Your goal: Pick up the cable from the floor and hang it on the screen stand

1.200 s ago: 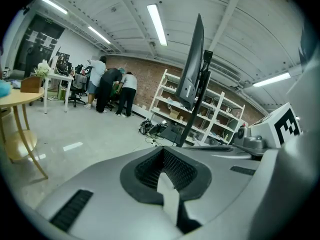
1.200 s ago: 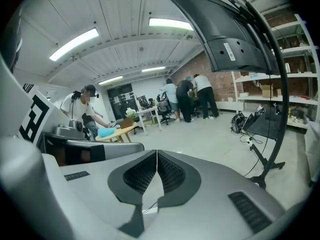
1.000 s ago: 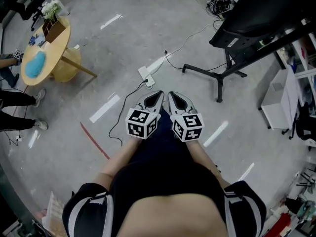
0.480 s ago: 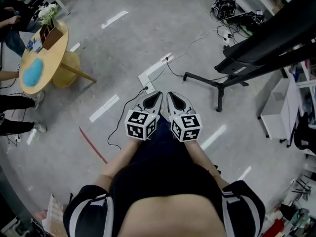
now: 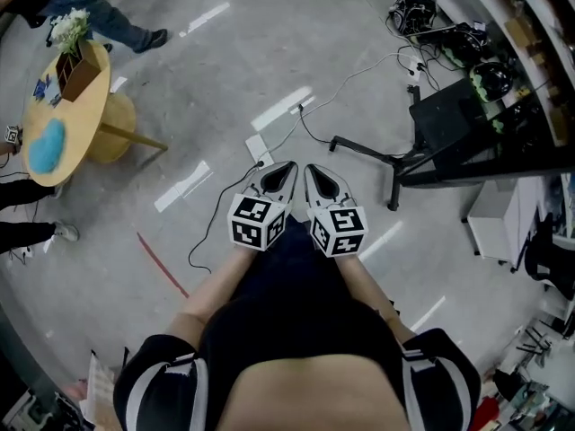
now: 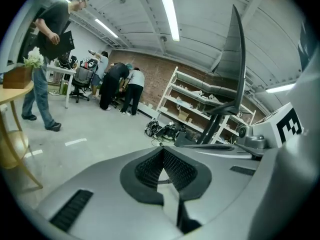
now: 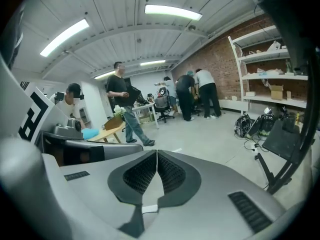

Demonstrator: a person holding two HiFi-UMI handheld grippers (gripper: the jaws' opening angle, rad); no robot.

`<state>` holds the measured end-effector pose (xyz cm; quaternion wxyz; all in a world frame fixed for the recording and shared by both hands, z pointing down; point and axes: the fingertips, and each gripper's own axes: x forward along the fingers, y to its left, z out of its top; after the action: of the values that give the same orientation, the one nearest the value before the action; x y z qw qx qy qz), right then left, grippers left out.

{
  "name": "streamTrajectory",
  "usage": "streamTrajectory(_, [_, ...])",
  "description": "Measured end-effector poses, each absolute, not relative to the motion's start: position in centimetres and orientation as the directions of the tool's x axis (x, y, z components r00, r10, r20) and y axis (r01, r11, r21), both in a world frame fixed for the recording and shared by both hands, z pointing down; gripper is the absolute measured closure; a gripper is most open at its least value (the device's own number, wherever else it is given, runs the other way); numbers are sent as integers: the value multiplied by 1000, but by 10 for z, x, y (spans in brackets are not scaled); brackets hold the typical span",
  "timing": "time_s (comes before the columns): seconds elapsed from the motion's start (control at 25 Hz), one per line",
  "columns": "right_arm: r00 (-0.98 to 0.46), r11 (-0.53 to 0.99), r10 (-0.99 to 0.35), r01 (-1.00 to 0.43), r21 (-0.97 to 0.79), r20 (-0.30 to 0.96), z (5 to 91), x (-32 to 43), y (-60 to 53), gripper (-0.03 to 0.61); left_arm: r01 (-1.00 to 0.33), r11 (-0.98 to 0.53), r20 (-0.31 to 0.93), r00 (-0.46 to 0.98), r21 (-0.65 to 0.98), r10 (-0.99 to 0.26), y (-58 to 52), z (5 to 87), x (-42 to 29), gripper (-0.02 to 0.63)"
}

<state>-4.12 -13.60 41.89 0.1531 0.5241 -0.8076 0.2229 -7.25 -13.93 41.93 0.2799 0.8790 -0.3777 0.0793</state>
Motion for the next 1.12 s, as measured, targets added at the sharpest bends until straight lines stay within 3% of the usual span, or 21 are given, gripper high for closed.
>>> streamTrajectory(0.48, [-363,302,-797,-932,-201,483,456,-40,-239,555,-730,-542,378,681,416,-627,-242,458,-86,607])
streamTrajectory(1.12, [-236,152,-850,-966,-209,471,561,-5,-329,555,-637,-673,398,767,375,-504,-330,557,-58,607])
